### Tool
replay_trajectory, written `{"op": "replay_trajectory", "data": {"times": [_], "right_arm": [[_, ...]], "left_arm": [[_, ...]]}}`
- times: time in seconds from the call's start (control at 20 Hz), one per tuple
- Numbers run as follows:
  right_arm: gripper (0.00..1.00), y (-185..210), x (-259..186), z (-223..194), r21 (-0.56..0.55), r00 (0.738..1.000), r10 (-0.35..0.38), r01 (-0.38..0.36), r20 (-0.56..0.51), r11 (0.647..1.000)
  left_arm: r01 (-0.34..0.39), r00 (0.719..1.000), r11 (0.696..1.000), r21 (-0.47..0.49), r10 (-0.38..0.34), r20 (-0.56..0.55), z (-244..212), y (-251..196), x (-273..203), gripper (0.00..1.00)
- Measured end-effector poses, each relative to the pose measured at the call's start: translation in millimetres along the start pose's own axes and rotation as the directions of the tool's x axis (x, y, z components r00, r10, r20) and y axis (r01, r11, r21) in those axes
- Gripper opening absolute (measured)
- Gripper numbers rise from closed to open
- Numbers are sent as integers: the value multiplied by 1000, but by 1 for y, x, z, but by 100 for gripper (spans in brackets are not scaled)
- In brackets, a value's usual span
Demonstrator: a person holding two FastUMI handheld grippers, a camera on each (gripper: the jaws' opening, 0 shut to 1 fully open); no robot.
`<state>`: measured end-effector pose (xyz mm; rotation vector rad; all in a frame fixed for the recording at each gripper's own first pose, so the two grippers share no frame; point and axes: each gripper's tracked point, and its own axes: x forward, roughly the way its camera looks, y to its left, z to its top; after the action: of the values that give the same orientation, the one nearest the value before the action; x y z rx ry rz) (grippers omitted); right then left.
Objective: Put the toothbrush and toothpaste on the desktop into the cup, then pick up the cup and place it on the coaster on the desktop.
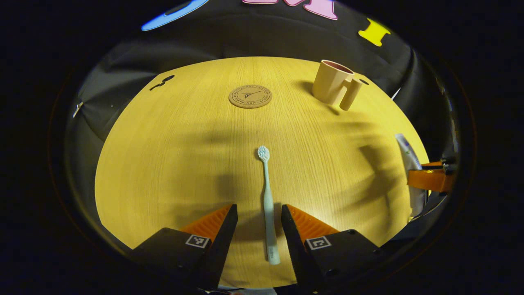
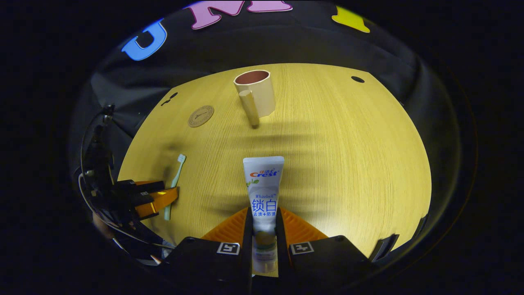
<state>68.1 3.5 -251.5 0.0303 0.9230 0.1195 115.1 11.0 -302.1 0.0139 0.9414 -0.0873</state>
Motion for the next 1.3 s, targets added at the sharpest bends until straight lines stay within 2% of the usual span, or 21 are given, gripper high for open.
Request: {"op": "replay_trajectory", "data": {"times": [0.15, 0.25, 0.3, 0.35, 0.4, 0.5, 0.8, 1.0, 1.15, 1.3], "right_arm": [[30, -3, -9, 7, 11, 1000, 8, -8, 18, 1000], [30, -2, -13, 14, 8, 999, 16, -16, 37, 1000], [30, -2, -17, 16, 3, 999, 20, -20, 46, 1000], [30, -1, -19, 20, 1, 998, 24, -25, 55, 1000], [30, 0, -20, 24, 1, 998, 30, -30, 63, 1000], [29, 1, -21, 32, -4, 996, 31, -31, 79, 1000], [29, 1, -28, 61, -16, 989, 36, -34, 145, 999], [30, 2, -34, 93, -46, 976, 38, -29, 216, 999], [30, 7, -42, 134, -66, 952, 50, -32, 301, 997], [30, 13, -51, 179, -82, 914, 69, -40, 401, 996]], "left_arm": [[-1, 999, 999, 33, 3, -44, -1, -5, 6, 71], [5, 997, 1000, 30, -2, -79, -1, -8, 5, 64], [7, 995, 1000, 31, -4, -98, 0, -10, 7, 56], [7, 994, 999, 33, -3, -109, 1, -11, 7, 54], [5, 993, 999, 32, -1, -121, 1, -13, 7, 25], [1, 988, 999, 47, 6, -154, 2, -15, 6, 18], [28, 985, 998, 57, -18, -174, 3, -24, 6, 7], [29, 991, 998, 48, -22, -135, 2, -29, 4, 6], [29, 997, 1000, 11, -29, -70, 10, -32, -5, 7], [43, 999, 999, -28, -43, 9, 25, -35, -19, 7]]}}
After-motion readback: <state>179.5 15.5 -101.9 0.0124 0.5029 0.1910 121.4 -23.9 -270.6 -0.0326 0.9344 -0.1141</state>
